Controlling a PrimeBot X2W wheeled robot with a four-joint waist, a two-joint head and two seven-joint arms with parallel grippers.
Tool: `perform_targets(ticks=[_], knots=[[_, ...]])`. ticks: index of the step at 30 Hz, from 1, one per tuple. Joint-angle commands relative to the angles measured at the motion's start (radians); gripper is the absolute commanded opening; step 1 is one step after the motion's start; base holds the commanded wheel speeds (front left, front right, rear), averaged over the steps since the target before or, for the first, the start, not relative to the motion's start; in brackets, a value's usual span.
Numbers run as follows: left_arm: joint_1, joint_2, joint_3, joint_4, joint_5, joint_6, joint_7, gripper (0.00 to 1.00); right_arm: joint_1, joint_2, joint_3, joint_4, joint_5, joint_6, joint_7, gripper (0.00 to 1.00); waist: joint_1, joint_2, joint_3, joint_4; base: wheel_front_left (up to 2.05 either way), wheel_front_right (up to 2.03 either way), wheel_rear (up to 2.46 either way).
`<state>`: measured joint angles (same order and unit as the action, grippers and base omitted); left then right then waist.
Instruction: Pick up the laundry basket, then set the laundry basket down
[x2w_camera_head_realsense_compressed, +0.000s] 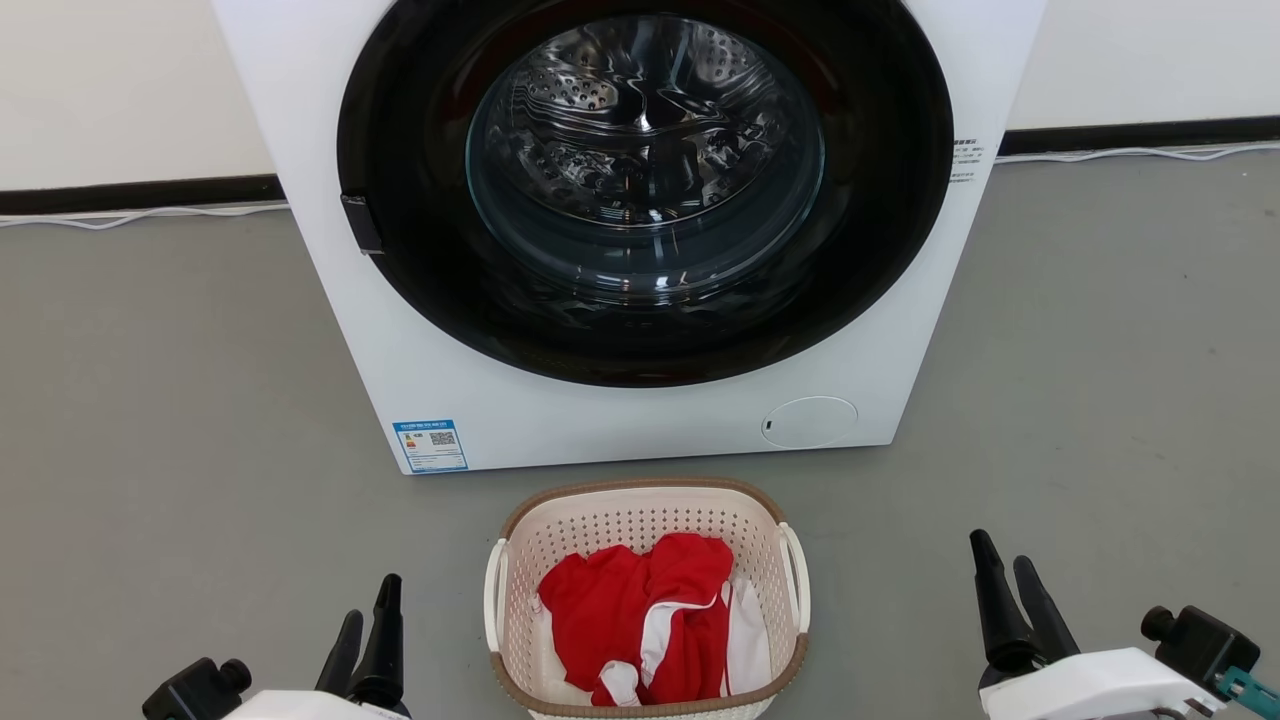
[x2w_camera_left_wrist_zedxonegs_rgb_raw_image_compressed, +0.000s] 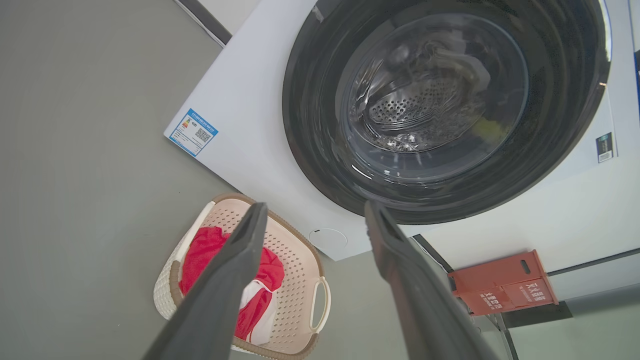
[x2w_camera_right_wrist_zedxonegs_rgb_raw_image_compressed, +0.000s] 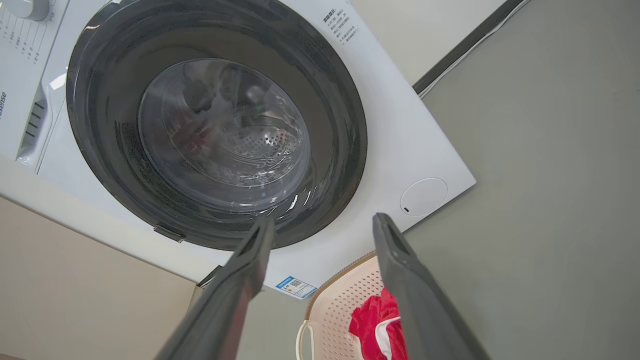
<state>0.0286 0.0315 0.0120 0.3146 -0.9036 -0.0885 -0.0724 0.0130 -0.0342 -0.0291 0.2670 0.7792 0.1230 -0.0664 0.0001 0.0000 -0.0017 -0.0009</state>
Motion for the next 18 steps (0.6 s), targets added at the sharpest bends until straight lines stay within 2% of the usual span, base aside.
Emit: perform_targets(ticks=[1, 18], knots=[[-0.042, 0.008, 0.013, -0.03, 0.029, -0.006, -0.011, 1.0, -0.051, -0.012, 0.016, -0.028, -0.029, 0.004, -0.017, 1.0, -0.0001, 0.0, 0.0, 0.0, 0.0, 0.0, 0.0], [-0.039, 0.011, 0.009, -0.048, 0.241, -0.003, -0.061, 1.0, -0.058, -0.013, 0.026, -0.02, -0.235, 0.005, -0.067, 1.0, -0.0001, 0.0, -0.001, 0.0, 0.0, 0.0, 0.0]])
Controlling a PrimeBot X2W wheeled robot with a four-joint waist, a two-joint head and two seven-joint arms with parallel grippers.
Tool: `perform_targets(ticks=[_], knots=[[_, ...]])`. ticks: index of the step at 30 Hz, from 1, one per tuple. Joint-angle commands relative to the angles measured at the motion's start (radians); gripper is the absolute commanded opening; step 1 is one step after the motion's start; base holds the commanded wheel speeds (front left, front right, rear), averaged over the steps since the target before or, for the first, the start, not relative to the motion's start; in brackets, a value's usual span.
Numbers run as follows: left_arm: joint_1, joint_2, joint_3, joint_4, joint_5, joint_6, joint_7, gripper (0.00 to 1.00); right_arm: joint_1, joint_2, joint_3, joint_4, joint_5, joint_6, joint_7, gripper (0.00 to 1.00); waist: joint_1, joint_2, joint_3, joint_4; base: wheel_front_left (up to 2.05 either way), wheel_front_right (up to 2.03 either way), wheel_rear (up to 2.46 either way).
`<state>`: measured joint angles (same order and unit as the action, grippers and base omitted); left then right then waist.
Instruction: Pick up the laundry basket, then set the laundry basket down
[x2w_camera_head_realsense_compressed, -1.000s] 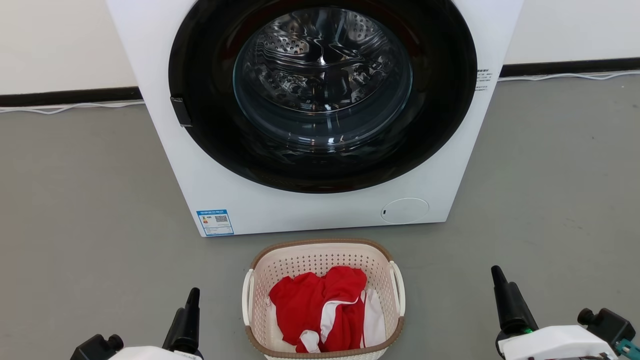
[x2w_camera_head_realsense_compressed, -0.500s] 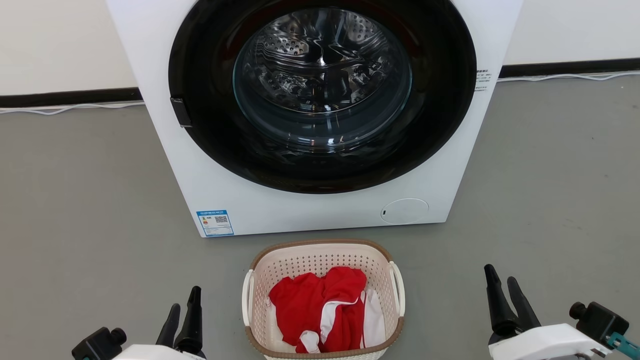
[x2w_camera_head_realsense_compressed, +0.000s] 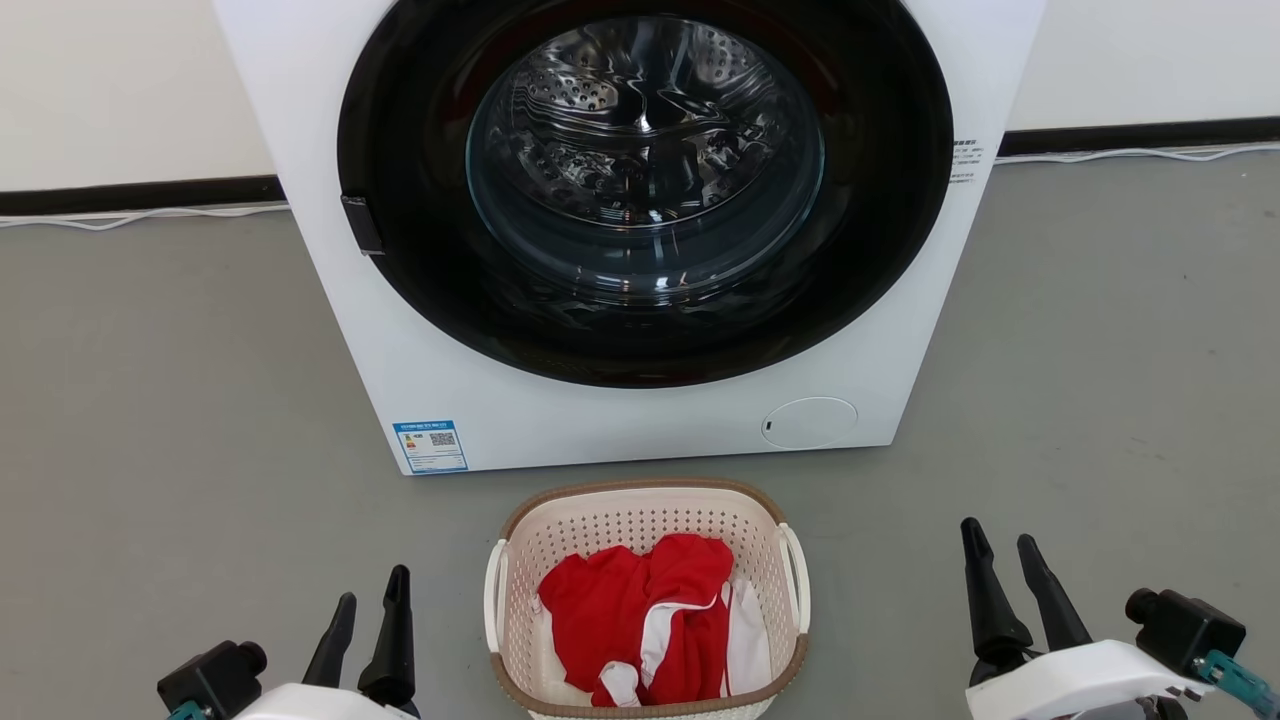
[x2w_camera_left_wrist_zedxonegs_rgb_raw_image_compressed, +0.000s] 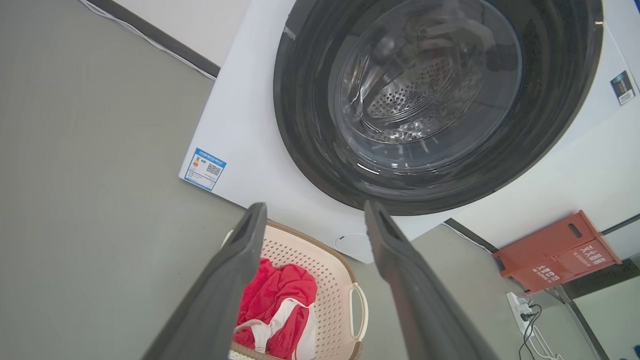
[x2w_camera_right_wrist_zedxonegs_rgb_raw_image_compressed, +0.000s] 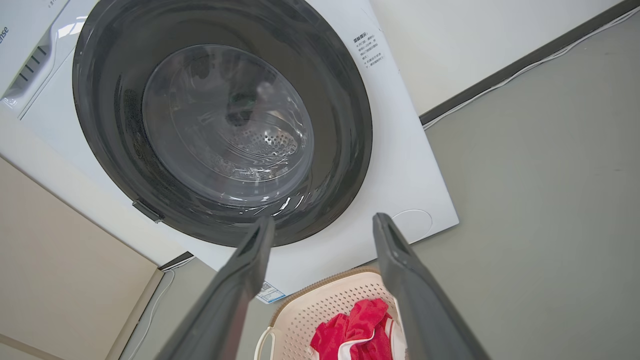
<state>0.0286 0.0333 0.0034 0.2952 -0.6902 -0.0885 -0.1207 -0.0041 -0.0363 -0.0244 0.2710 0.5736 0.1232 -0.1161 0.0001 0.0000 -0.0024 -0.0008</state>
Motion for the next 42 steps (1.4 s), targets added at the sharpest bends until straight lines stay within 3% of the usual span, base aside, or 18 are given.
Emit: perform_targets(ticks=[1, 42], knots=[[-0.038, 0.009, 0.018, -0.03, 0.039, -0.003, -0.016, 1.0, -0.041, -0.011, 0.022, -0.022, -0.041, 0.005, -0.02, 1.0, -0.0001, 0.0, -0.001, 0.0, 0.0, 0.0, 0.0], [-0.04, 0.017, 0.0, -0.031, 0.487, 0.004, -0.136, 1.0, -0.047, -0.014, 0.064, -0.035, -0.567, 0.007, -0.141, 1.0, -0.0001, 0.0, -0.001, -0.013, 0.0, 0.0, 0.0]])
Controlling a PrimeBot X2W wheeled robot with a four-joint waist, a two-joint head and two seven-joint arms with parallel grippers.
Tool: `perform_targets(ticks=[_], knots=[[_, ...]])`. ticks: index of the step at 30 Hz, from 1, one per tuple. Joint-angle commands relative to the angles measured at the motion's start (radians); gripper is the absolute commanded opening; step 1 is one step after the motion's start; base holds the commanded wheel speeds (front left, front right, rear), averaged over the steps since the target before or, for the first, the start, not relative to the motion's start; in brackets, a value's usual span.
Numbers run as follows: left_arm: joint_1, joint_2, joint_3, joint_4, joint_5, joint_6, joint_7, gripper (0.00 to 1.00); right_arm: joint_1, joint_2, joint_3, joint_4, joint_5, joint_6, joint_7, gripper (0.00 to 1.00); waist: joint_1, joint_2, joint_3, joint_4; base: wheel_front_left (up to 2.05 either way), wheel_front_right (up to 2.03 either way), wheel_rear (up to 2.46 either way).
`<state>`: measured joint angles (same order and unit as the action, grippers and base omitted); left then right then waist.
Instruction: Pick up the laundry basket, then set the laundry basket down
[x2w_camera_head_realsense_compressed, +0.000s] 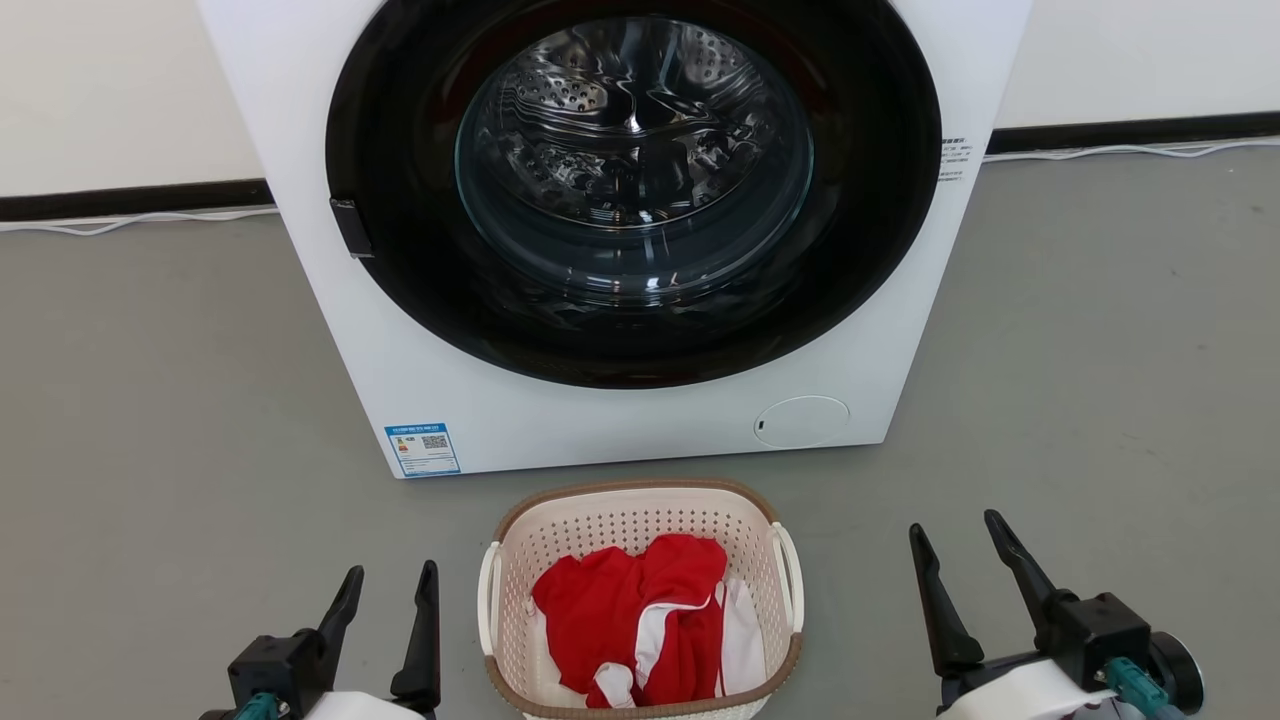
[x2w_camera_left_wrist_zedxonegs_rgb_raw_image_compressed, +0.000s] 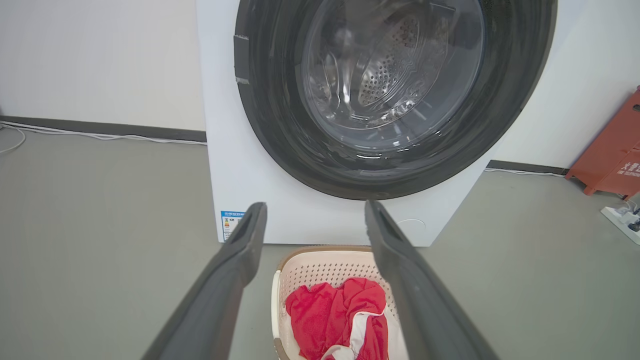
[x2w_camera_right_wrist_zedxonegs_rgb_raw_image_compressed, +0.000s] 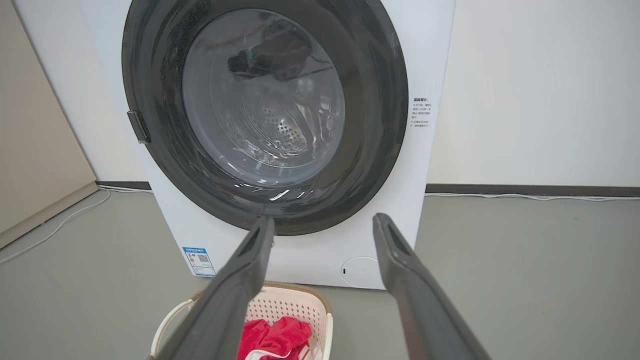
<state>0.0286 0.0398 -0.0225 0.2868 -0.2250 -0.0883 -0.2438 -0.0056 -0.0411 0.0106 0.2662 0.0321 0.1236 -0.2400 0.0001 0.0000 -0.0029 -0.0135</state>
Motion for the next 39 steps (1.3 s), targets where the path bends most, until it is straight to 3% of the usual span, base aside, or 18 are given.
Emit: perform_targets(ticks=[1, 23, 39], knots=[[-0.04, 0.01, 0.026, -0.023, 0.032, 0.004, -0.016, 1.0, -0.045, -0.009, 0.03, -0.031, -0.037, 0.007, -0.02, 1.0, 0.0, 0.0, -0.001, -0.001, 0.0, 0.0, 0.0], [-0.053, 0.01, 0.027, -0.014, 0.036, 0.002, -0.018, 1.0, -0.046, -0.009, 0.015, -0.034, -0.008, 0.007, -0.022, 1.0, 0.0, 0.0, 0.009, -0.001, 0.0, 0.0, 0.0], [-0.164, 0.01, 0.032, 0.02, 0.043, -0.013, -0.018, 1.0, -0.163, -0.009, -0.029, -0.008, -0.014, 0.007, -0.022, 1.0, 0.0, 0.0, 0.171, 0.001, 0.0, 0.0, 0.0]])
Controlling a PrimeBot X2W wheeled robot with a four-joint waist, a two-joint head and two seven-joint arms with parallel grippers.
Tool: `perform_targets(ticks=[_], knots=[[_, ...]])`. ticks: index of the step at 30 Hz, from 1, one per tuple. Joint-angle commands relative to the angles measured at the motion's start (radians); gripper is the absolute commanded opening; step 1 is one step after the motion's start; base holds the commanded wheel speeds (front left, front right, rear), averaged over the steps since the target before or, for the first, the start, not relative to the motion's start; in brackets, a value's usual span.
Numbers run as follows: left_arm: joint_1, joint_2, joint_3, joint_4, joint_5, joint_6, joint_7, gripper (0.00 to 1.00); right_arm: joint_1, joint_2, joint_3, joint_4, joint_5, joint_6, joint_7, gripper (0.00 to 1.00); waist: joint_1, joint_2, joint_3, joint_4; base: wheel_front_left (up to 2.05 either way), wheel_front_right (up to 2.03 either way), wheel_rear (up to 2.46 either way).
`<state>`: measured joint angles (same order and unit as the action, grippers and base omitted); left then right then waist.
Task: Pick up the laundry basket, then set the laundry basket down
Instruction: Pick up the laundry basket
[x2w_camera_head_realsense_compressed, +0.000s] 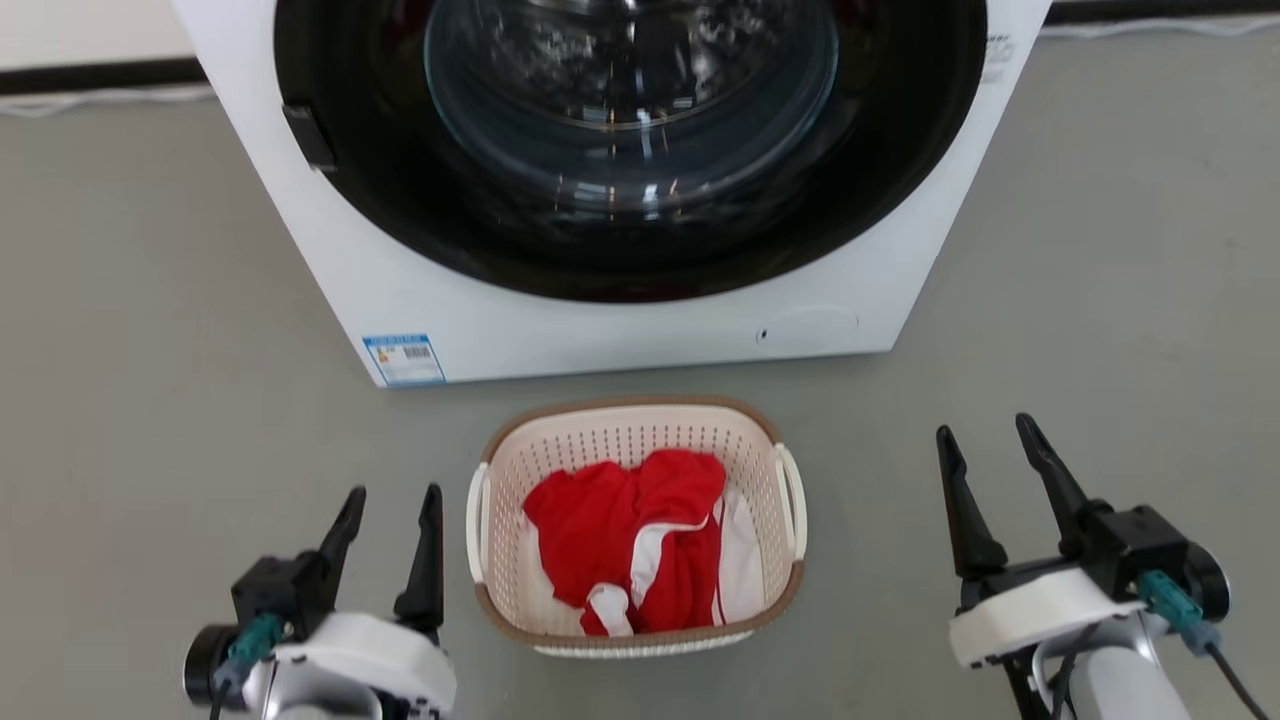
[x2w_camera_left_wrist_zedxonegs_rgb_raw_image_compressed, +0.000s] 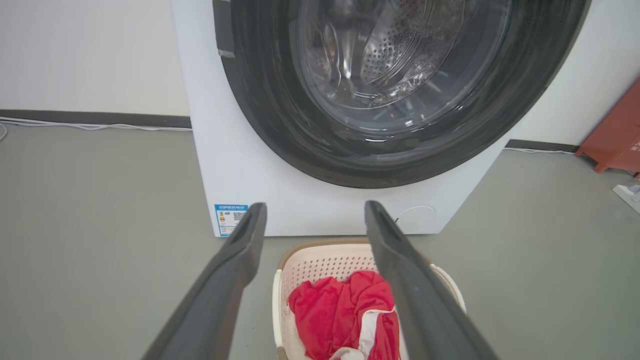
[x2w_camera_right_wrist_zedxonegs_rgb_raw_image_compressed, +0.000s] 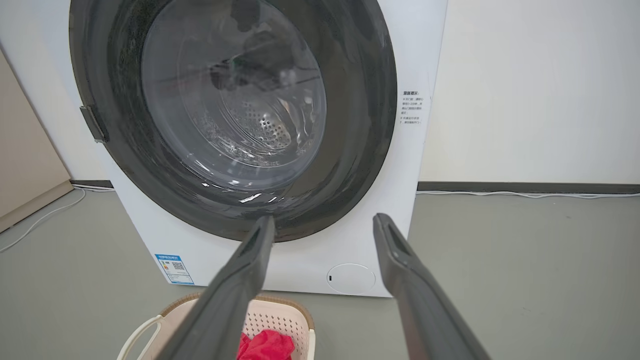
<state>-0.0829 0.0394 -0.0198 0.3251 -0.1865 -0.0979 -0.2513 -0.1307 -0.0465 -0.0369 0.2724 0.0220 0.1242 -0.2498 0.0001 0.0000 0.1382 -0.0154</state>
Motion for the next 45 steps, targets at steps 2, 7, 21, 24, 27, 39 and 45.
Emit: perform_targets(ticks=[2, 7, 21, 24, 27, 39, 45], knots=[[-0.081, 0.011, 0.029, -0.001, -0.001, -0.005, -0.01, 1.0, -0.064, -0.004, 0.01, 0.015, -0.009, 0.007, -0.012, 1.0, 0.0, 0.0, 0.06, 0.007, 0.0, 0.0, 0.0], [-0.173, 0.011, 0.018, 0.076, -0.012, -0.004, -0.01, 1.0, -0.151, -0.004, 0.011, 0.111, -0.02, 0.007, -0.012, 1.0, 0.0, 0.0, 0.144, 0.019, 0.0, 0.0, 0.0], [-0.445, 0.011, -0.038, 0.354, -0.006, -0.017, -0.01, 1.0, -0.386, -0.004, 0.038, 0.381, -0.059, 0.007, -0.012, 1.0, 0.0, 0.0, 0.37, 0.034, 0.0, 0.0, 0.0], [-0.504, 0.011, -0.055, 0.416, -0.016, -0.018, -0.01, 1.0, -0.43, -0.004, 0.03, 0.42, -0.069, 0.007, -0.012, 1.0, 0.0, 0.0, 0.422, 0.035, 0.0, 0.0, 0.0], [-0.544, 0.011, -0.064, 0.46, -0.02, -0.017, -0.01, 1.0, -0.458, -0.004, 0.026, 0.446, -0.079, 0.007, -0.012, 1.0, 0.0, 0.0, 0.457, 0.037, 0.0, 0.0, 0.0], [-0.74, 0.011, -0.083, 0.646, -0.053, -0.002, -0.01, 1.0, -0.612, -0.004, 0.029, 0.569, -0.102, 0.007, -0.012, 1.0, 0.0, 0.0, 0.633, 0.05, 0.0, 0.0, 0.0], [-0.797, 0.012, -0.085, 0.686, -0.044, -0.001, -0.01, 1.0, -0.654, -0.004, 0.019, 0.583, -0.118, 0.007, -0.012, 1.0, 0.0, 0.0, 0.696, 0.062, 0.0, 0.0, 0.0]])
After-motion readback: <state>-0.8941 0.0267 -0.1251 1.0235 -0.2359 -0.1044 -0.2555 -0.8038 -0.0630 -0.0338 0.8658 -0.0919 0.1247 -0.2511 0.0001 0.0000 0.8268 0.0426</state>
